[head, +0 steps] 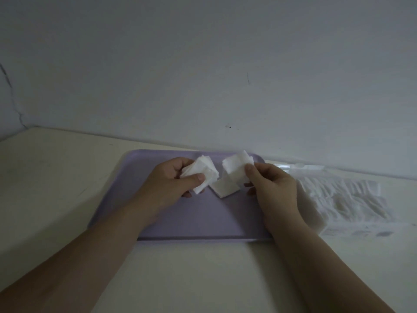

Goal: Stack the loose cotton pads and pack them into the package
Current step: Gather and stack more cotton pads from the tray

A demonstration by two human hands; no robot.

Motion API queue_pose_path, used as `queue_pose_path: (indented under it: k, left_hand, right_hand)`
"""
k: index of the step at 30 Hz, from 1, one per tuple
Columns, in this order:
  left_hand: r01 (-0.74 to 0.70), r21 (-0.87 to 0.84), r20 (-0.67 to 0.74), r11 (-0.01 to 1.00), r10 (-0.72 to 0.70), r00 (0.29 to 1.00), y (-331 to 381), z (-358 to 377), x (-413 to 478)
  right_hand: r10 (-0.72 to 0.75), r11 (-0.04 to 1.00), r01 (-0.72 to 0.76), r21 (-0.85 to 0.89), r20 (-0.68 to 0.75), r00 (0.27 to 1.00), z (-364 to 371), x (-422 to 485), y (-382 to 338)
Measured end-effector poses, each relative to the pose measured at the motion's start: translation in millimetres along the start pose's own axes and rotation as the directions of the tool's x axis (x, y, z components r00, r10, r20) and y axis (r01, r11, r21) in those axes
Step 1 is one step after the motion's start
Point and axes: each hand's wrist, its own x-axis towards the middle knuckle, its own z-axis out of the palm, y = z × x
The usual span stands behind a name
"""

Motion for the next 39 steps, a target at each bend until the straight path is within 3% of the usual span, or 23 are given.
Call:
queue_pose_path:
  k: [3, 6, 9, 11, 18, 26, 33, 39]
  left_hand:
    - [0.009, -0.048, 0.003, 0.999, -0.009, 1.0, -1, 0, 0]
    - [-0.033, -0.114, 0.067, 0.993, 0.041, 0.997, 2, 0, -3]
    - [-0.085, -0.221, 0.181, 0.972, 0.126, 0.975, 6, 6, -8]
    - [-0.109, -0.185, 0.205, 0.977, 0.147, 0.968, 8, 11, -11]
    - [-0.125, -0.117, 0.109, 0.985, 0.137, 0.985, 8, 11, -12]
    - [-0.109, -0.042, 0.048, 0.993, 0.111, 0.993, 3, 10, -7]
    - [-0.12, -0.084, 0.027, 0.989, 0.123, 0.992, 1, 11, -6]
    - [-0.115, -0.133, -0.061, 0.984, 0.108, 0.992, 0, 7, -4]
  right_hand:
    - [0.11, 0.969, -0.116, 0.216, 0.038, 0.993, -1, 3, -2]
    - [0.141, 0.934, -0.176, 0.31, 0.132, 0.981, -1, 1, -3]
    - [0.111, 0.932, -0.185, 0.311, 0.243, 0.964, 2, -7, -5]
    - [0.085, 0.948, -0.165, 0.272, 0.283, 0.955, 3, -11, -4]
    - [0.03, 0.972, -0.121, 0.202, 0.406, 0.913, 6, -16, -6]
    - [0.053, 0.981, -0.122, 0.15, 0.397, 0.916, 8, -13, -4]
    - [0.105, 0.97, -0.185, 0.156, 0.418, 0.902, 7, -11, -5]
    - [0.157, 0.95, -0.227, 0.215, 0.299, 0.941, 8, -10, -8]
